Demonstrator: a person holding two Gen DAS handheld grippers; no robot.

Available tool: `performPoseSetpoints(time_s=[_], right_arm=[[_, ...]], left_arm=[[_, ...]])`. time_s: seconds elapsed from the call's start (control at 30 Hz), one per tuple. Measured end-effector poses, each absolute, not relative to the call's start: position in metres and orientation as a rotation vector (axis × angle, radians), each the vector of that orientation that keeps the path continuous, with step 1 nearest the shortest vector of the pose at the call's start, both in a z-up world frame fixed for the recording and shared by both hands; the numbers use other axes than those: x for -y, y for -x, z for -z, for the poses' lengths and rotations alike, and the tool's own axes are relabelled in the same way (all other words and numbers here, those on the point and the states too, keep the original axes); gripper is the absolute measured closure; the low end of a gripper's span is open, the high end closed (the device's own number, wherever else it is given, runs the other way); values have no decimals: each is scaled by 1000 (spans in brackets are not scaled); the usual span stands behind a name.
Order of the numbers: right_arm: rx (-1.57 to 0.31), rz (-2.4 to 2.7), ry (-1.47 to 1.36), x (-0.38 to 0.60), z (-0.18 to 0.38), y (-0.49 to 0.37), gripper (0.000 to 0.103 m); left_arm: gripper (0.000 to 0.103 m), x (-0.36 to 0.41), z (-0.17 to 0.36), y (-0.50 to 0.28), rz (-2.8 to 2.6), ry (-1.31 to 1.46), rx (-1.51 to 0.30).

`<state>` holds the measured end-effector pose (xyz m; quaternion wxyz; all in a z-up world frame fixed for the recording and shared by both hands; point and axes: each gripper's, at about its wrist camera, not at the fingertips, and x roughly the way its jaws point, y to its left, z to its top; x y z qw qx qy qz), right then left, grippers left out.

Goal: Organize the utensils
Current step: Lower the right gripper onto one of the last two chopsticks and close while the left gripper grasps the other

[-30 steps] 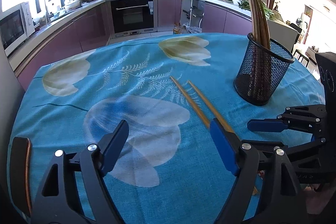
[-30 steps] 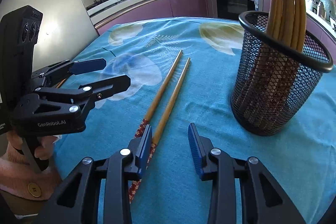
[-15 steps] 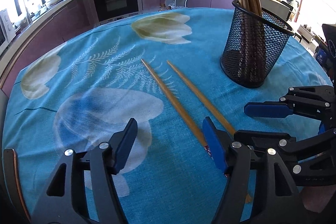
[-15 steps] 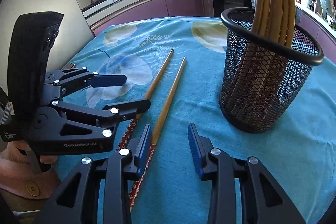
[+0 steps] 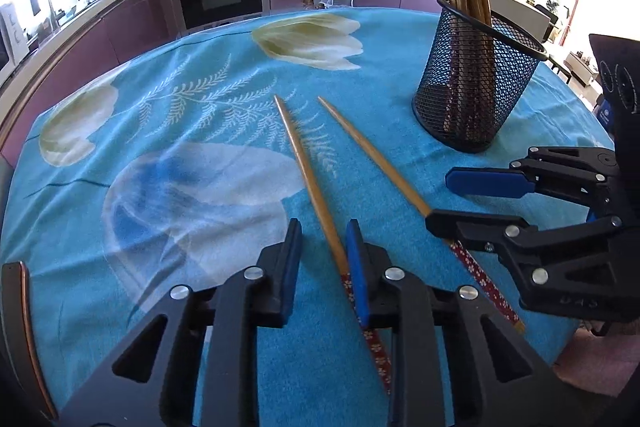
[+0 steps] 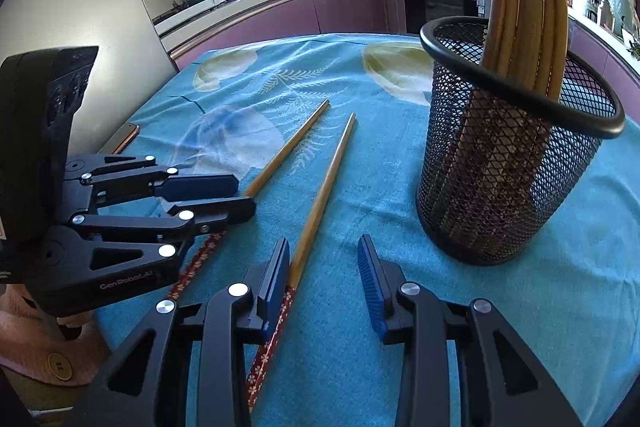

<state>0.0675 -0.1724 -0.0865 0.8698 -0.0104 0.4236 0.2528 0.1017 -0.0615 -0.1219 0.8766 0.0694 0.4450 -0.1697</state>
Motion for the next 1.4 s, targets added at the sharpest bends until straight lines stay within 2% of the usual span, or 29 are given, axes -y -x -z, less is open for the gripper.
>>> performPoseSetpoints(time_s=[0.13,0.3,0.47,0.83,1.27,1.4], right_arm=[[-882,-519,35,169,87,-70,70],[-878,-511,41,167,87,-74,70],[-874,-500,53,163,87,-79,72],[-871,-484,67,155,88,-89,74],[-882,-487,22,159,88,-92,94],[-886,-486,-21,164,89,-92,96]], left_arm=[[80,61,122,-100,347,-148,-921],[72,62,121,-101,338,-155,-911],[70,62,120,-107,329,-158,-910],[70,62,122,-127,333,-147,-915],[91,62,122,-133,330,-100,-921],[94,61,121,-132,323,-77,-923]])
